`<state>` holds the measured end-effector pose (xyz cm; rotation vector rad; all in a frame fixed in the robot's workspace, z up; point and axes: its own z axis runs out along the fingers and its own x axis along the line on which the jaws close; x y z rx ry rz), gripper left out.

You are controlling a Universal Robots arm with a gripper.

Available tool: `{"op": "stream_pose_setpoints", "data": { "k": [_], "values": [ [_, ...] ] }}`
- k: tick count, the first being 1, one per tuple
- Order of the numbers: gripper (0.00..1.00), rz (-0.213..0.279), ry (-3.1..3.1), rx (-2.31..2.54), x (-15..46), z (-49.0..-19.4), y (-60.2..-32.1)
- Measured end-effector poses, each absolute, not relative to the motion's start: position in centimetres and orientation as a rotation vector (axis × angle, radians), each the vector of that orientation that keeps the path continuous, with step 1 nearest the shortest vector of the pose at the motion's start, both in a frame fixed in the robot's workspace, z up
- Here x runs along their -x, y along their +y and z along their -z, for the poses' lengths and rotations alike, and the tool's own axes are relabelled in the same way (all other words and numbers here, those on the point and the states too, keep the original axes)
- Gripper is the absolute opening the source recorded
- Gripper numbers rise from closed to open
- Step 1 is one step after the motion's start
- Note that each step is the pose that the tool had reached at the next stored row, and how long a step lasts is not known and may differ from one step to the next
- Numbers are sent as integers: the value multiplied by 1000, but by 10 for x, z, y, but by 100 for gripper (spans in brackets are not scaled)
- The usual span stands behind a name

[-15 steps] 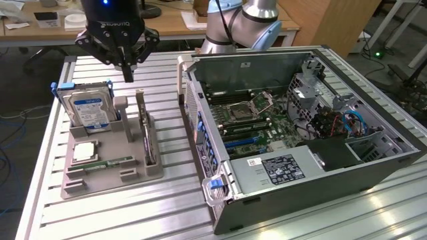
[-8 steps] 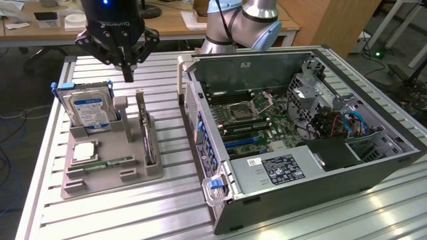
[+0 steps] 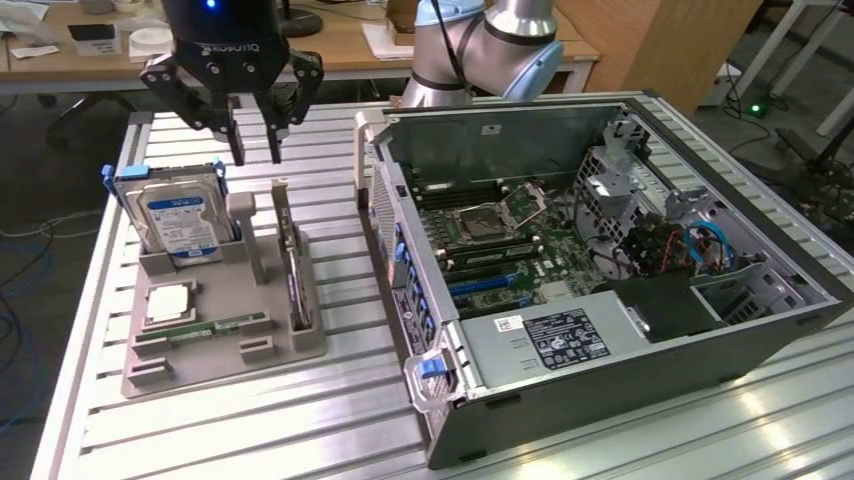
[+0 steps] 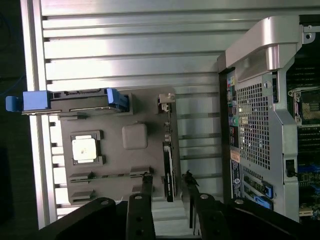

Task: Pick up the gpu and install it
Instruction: 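Pick up the gpu and move the gpu toward the slot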

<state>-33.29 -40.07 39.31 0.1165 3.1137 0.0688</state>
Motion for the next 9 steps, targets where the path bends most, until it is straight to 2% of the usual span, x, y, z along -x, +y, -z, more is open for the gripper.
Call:
{"op": "stream_pose_setpoints", "data": {
  "k": [2,5,6,9],
  "values": [
    [47,-69,3114,-117,333,-393,-401],
    [53,-69,3114,-117,333,-393,-401],
    [59,-69,3114,-117,333,-393,-401],
    [59,-69,3114,-114,333,-393,-401]
  ]
}}
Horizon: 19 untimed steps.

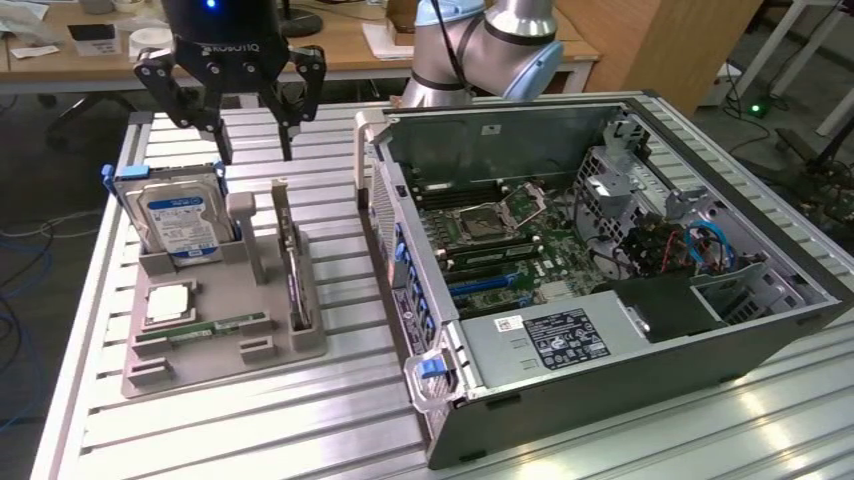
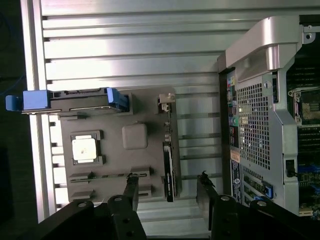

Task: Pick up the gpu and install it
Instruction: 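Pick up the gpu and move the gpu toward the slot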

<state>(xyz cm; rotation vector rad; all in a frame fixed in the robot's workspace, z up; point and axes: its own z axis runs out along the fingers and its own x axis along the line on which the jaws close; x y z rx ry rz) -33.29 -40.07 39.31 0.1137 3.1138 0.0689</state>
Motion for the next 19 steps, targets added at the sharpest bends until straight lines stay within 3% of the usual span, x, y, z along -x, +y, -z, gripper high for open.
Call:
{"op": "stream_pose_setpoints", "data": {
  "k": [19],
  "values": [
    [59,-66,3118,54,329,-374,-404]
  ]
}}
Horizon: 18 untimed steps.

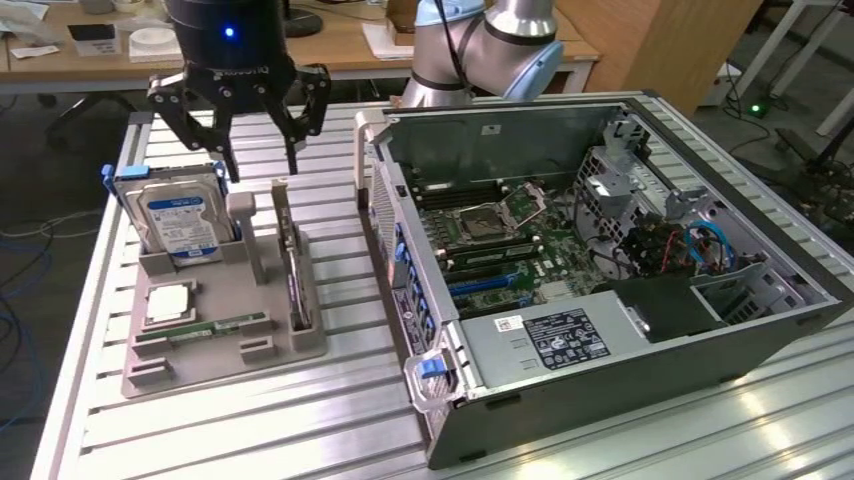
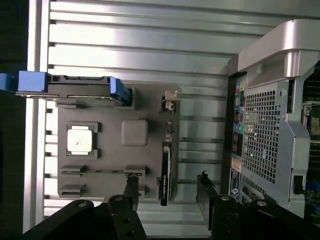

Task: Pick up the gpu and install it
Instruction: 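Pick up the gpu and move the gpu toward the slot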

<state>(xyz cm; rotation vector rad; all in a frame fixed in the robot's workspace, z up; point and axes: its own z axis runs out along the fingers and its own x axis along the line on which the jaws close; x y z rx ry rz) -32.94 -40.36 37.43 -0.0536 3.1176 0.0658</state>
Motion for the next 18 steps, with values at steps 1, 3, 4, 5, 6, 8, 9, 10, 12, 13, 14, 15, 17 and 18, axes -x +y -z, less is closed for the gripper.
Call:
{"op": "stream_pose_setpoints", "data": {
  "k": [1,3,4,5,6,8,9,10,12,13,14,15,17,18],
  "values": [
    [59,-66,3118,54,329,-373,-404],
    [59,-66,3118,53,329,-369,-405],
    [59,-66,3118,53,329,-367,-405],
    [59,-66,3118,53,329,-365,-405],
    [59,-66,3118,54,329,-363,-406],
    [59,-66,3118,53,329,-360,-406],
    [59,-66,3118,54,329,-358,-406],
    [59,-66,3118,54,329,-357,-407],
    [59,-66,3118,54,329,-353,-408],
    [59,-66,3118,54,329,-351,-409],
    [59,-66,3118,54,329,-349,-410],
    [60,-66,3118,54,329,-348,-410],
    [60,-66,3118,53,329,-345,-410],
    [66,-66,3118,53,329,-344,-411]
  ]
}}
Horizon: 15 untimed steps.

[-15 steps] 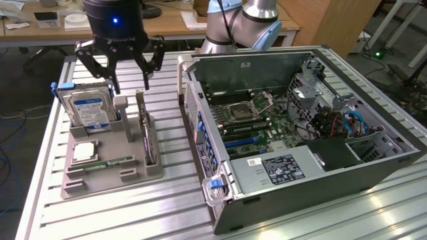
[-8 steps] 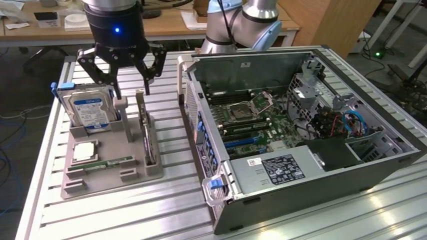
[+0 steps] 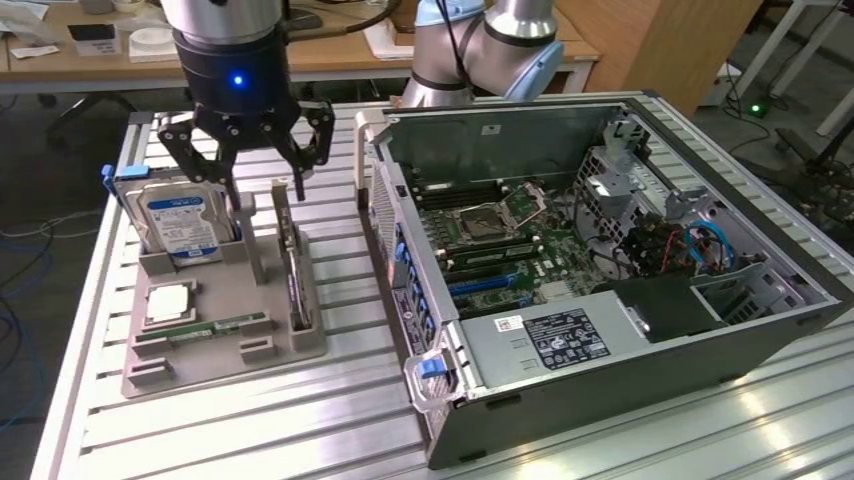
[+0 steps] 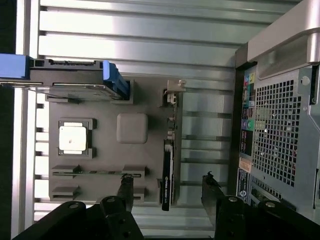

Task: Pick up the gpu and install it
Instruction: 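Pick up the gpu and move the gpu toward the slot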

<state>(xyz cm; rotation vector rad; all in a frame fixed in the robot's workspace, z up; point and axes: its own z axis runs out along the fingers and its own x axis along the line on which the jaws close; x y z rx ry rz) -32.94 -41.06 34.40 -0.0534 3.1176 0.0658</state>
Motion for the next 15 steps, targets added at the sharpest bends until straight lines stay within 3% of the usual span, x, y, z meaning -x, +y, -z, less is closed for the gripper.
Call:
{"op": "stream_pose_setpoints", "data": {
  "k": [15],
  "values": [
    [66,-66,3117,52,328,-315,-422]
  ]
}}
